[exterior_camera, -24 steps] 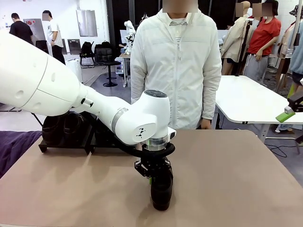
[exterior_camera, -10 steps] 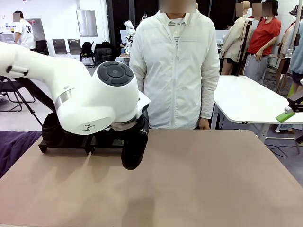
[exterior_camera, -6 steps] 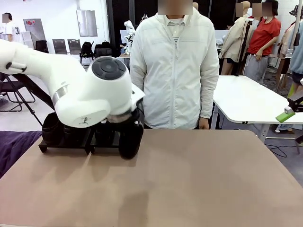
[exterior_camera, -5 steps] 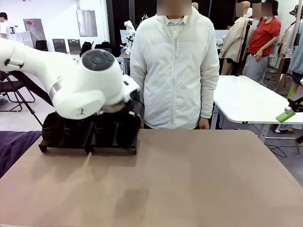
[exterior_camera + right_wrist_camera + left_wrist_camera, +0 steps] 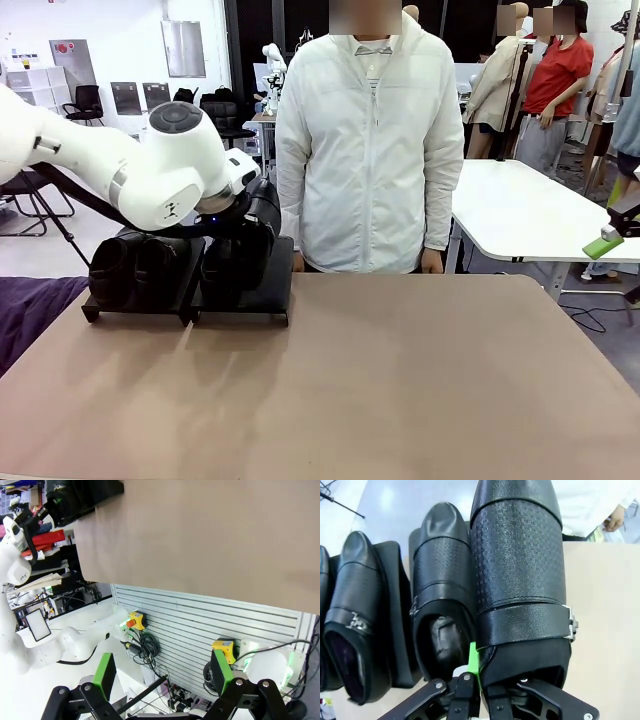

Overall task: Organize the shoes by placing them on the stand.
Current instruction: Place the Shoe from the middle of the table onto the Shoes Stand.

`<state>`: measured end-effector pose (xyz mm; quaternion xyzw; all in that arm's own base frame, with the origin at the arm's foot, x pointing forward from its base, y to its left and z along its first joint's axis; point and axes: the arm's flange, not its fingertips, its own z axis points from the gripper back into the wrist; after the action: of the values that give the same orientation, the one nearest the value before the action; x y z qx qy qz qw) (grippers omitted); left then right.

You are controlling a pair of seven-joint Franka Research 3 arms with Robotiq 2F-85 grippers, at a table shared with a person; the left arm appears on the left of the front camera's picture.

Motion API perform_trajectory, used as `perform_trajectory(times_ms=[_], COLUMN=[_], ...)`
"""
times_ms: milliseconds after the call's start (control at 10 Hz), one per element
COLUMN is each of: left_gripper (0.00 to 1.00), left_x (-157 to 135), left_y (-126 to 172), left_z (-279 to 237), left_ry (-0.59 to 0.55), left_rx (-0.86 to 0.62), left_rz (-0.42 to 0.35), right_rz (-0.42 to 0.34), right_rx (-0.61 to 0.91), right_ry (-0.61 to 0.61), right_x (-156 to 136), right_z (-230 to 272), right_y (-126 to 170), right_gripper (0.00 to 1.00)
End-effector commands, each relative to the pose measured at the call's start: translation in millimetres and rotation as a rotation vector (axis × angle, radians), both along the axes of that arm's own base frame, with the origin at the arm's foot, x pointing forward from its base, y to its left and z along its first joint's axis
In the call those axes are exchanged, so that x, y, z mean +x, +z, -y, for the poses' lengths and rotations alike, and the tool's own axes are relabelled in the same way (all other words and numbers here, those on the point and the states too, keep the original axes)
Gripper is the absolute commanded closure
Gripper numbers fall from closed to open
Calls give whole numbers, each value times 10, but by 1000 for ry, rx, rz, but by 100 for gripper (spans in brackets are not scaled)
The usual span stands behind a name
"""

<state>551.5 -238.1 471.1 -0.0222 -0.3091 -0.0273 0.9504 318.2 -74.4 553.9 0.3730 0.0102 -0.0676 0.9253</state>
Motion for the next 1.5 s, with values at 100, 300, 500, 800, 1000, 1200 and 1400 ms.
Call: perform_trajectory(times_ms=[100,300,500,800,1000,1200,1400], left_gripper=[100,100,100,100,25,0,0], left_x=[84,131,170,243,235,221,204], left_y=[-76,-151,-194,-257,-255,-240,-229], left_z=[75,57,63,61,60,77,106], left_ry=[-34,-7,2,-2,14,17,2], left_rx=[-60,-69,-85,-110,-112,-109,-102], left_rz=[3,-5,7,-11,4,22,23], right_rz=[12,12,12,12,12,12,12], right_rx=[7,7,7,7,7,7,7], right_ry=[15,15,15,15,15,15,15], right_x=[0,0,0,0,0,0,0], right_z=[18,18,18,18,18,18,18], right_y=[19,19,19,19,19,19,19], right_gripper=[0,0,0,0,0,0,0])
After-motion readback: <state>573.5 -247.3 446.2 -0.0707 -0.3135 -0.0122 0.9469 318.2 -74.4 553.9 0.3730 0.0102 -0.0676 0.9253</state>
